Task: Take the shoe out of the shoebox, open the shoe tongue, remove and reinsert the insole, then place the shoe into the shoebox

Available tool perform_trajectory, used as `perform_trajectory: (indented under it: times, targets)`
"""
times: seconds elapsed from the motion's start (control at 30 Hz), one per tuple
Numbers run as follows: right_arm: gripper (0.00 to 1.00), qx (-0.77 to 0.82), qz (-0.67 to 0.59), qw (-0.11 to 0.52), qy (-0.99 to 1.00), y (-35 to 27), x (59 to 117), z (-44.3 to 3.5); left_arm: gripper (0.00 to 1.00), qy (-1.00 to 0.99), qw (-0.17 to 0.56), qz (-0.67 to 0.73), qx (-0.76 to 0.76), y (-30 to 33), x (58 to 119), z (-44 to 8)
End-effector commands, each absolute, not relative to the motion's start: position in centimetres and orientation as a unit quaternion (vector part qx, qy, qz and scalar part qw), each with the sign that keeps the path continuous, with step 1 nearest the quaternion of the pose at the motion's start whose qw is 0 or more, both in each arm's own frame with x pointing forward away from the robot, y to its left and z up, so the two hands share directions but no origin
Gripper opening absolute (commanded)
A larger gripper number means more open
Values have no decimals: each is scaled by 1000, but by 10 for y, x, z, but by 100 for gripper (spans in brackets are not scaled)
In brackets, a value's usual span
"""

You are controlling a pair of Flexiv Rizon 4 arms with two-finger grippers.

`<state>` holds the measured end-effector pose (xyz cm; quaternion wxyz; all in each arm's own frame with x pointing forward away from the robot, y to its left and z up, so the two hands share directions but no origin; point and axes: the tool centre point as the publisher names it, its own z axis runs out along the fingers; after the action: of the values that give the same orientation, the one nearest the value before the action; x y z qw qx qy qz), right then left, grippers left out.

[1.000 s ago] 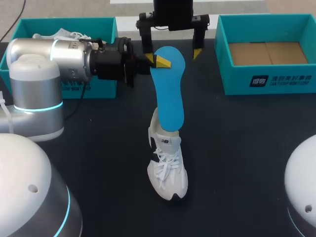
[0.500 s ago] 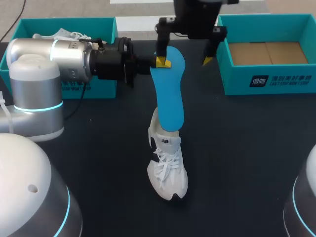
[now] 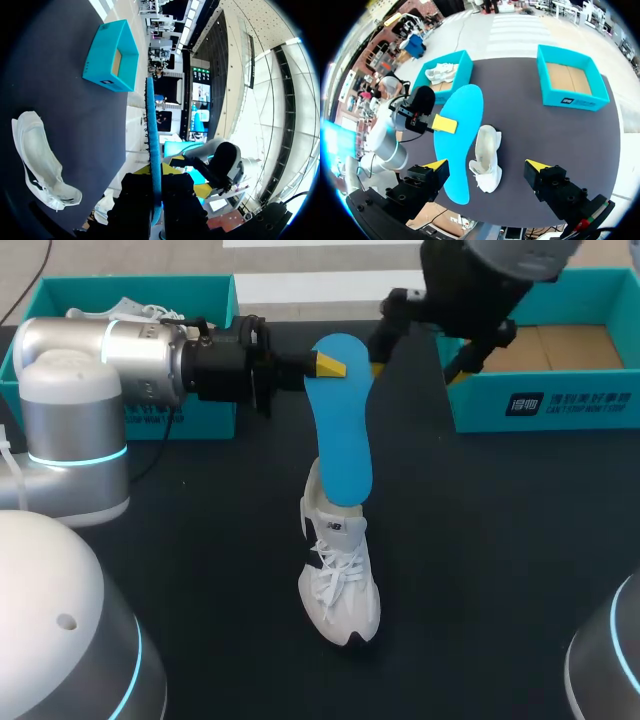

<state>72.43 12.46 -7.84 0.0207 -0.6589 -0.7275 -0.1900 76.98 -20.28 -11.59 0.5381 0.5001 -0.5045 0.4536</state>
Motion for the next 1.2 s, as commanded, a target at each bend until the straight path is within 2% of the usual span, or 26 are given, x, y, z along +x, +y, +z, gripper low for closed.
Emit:
perform_trajectory:
  times: [0.03, 0.27, 0.8, 0.97, 1.2]
  targets:
    - [100, -606, -309, 149, -718, 120, 735, -86, 0, -505, 537, 453, 501, -202, 769, -116]
    - [100, -596, -358, 154, -702, 120, 744, -85, 0, -505, 537, 453, 501, -202, 769, -116]
    - [100, -596, -358, 154, -702, 120, 744, -85, 0, -505, 537, 453, 501, -202, 769, -116]
    - [100, -550, -467, 201, -663, 126, 751, -97, 0, -505, 537, 453, 501, -202, 769, -116]
    - [100, -515, -509, 242, -646, 132, 758, -103, 0, -505, 537, 453, 501, -202, 769, -116]
